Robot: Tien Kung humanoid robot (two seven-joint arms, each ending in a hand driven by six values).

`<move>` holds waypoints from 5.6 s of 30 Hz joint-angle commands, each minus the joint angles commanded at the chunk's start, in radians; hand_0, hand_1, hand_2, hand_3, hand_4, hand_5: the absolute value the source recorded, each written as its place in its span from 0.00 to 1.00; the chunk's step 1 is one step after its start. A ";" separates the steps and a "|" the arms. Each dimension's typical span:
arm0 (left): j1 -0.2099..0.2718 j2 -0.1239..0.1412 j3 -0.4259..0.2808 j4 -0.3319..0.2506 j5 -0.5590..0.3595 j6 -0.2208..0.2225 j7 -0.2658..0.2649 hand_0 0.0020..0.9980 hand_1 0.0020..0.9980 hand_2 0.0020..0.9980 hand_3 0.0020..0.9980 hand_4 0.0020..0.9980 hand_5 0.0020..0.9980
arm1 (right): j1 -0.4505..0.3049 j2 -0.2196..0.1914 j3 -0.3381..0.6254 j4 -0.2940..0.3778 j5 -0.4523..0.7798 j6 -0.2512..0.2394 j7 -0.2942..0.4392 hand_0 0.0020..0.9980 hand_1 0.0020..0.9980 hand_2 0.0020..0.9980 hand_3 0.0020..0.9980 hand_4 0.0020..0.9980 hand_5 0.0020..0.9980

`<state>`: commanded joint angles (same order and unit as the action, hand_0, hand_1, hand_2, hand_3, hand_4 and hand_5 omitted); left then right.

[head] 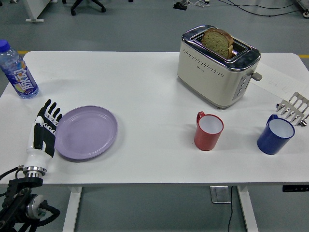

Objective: Push plate across desktop

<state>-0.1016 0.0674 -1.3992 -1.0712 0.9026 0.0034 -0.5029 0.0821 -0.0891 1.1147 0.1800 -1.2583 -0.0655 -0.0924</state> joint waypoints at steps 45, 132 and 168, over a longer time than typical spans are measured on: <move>-0.029 0.005 0.032 0.069 -0.021 0.032 0.001 0.93 0.93 0.94 0.93 0.49 1.00 | -0.007 0.002 -0.004 0.000 0.000 0.000 -0.002 0.60 0.55 0.65 0.61 0.14 0.34; -0.107 -0.033 0.413 0.041 -0.196 -0.003 -0.008 0.91 0.92 0.95 0.92 0.49 1.00 | -0.006 -0.003 -0.020 0.000 0.003 0.003 0.003 0.60 0.55 0.65 0.61 0.15 0.34; -0.098 -0.029 0.273 0.004 -0.138 0.024 -0.009 0.89 0.91 0.93 0.91 0.48 1.00 | -0.006 -0.004 -0.020 0.000 0.005 0.005 0.002 0.60 0.55 0.65 0.61 0.14 0.34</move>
<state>-0.1997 0.0380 -1.1259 -1.0674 0.7650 0.0279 -0.5123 0.0760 -0.0929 1.0945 0.1800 -1.2535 -0.0607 -0.0901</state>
